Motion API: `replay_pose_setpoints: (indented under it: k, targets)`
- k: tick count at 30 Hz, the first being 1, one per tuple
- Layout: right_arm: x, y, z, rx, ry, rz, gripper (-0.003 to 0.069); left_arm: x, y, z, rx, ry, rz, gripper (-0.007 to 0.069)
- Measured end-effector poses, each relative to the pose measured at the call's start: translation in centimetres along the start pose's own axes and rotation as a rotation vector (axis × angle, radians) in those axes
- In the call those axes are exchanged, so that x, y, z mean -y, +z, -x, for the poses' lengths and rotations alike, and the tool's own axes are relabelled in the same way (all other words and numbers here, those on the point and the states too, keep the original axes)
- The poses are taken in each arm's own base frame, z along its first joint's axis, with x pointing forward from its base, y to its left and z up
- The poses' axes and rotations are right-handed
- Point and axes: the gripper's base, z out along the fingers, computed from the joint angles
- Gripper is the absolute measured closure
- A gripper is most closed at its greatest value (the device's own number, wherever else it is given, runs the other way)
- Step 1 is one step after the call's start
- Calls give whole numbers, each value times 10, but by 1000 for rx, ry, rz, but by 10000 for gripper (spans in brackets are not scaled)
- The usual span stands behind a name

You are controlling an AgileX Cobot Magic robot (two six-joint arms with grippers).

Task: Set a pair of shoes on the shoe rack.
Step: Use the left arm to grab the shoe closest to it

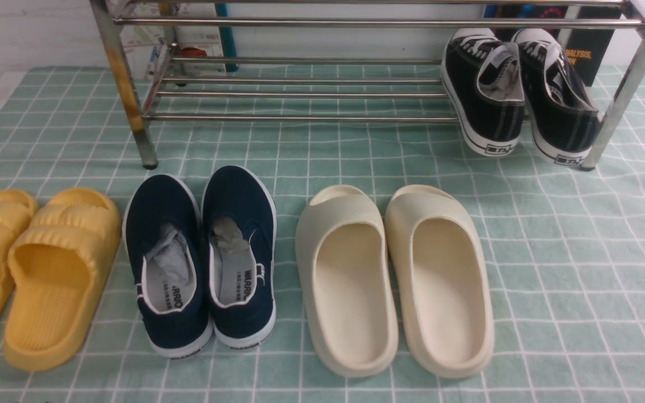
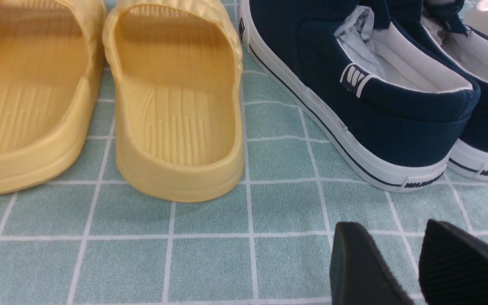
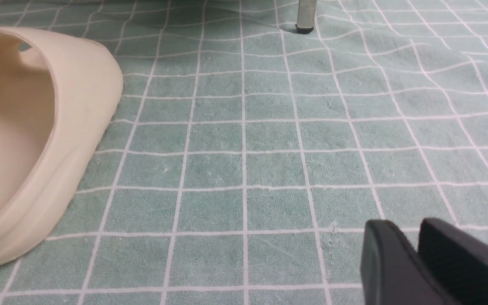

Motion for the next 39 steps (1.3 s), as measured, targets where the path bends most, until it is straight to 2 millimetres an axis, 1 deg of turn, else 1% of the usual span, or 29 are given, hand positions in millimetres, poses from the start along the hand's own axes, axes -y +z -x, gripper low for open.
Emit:
replay_pose_setpoints:
  k: [5, 6, 7, 8, 9, 10, 12, 15, 16, 17, 18, 20, 22, 25, 27, 29, 31, 32, 33, 34, 35, 36, 37, 39]
  targets:
    - [0, 0, 0, 0, 0, 0, 503, 0, 1, 6, 85, 1, 1, 386]
    - [0, 0, 0, 0, 0, 0, 501, 0, 0, 11, 146, 1, 2, 386]
    - [0, 0, 0, 0, 0, 0, 500, 0, 0, 12, 154, 1, 2, 386]
    - [0, 0, 0, 0, 0, 0, 498, 0, -1, 19, 229, 1, 1, 386]
    - [0, 0, 0, 0, 0, 0, 497, 0, -2, 21, 249, 1, 1, 386]
    - [0, 0, 0, 0, 0, 0, 495, 0, -4, 29, 345, 2, 1, 386]
    - [0, 0, 0, 0, 0, 0, 494, 0, -6, 34, 402, 2, 1, 386]
    - [0, 0, 0, 0, 0, 0, 491, 0, -15, 49, 598, 2, 1, 386]
    - [0, 0, 0, 0, 0, 0, 491, 0, -15, 50, 609, 2, 1, 386]
    - [0, 0, 0, 0, 0, 0, 488, 0, -20, 57, 698, -5, -1, 386]
    - [0, 0, 0, 0, 0, 0, 488, 0, -21, 57, 709, -7, -2, 386]
    - [0, 0, 0, 0, 0, 0, 483, 0, -31, 68, 869, -59, -25, 386]
    - [0, 0, 0, 0, 0, 0, 480, -1, -40, 74, 984, -125, -63, 386]
    - [0, 0, 0, 0, 0, 0, 475, 0, -53, 85, 1102, -256, -156, 394]
    - [0, 0, 0, 0, 0, 0, 475, 2, -65, 100, 1152, -326, -217, 428]
    - [0, 0, 0, 0, 0, 0, 475, 5, -77, 116, 1145, -352, -244, 487]
    - [0, 0, 0, 0, 0, 0, 475, 9, -92, 135, 1101, -346, -244, 578]
    - [0, 0, 0, 0, 0, 0, 475, 10, -95, 138, 1111, -343, -245, 589]
    - [0, 0, 0, 0, 0, 0, 475, 13, -101, 153, 1021, -304, -212, 638]
    - [0, 0, 0, 0, 0, 0, 475, 13, -101, 155, 1009, -305, -210, 638]
    - [0, 0, 0, 0, 0, 0, 474, 16, -100, 168, 909, -265, -174, 638]
    - [0, 0, 0, 0, 0, 0, 473, 18, -93, 179, 804, -228, -140, 638]
    - [0, 0, 0, 0, 0, 0, 472, 19, -84, 186, 724, -212, -121, 638]
    - [0, 0, 0, 0, 0, 0, 469, 19, -64, 190, 565, -195, -89, 638]
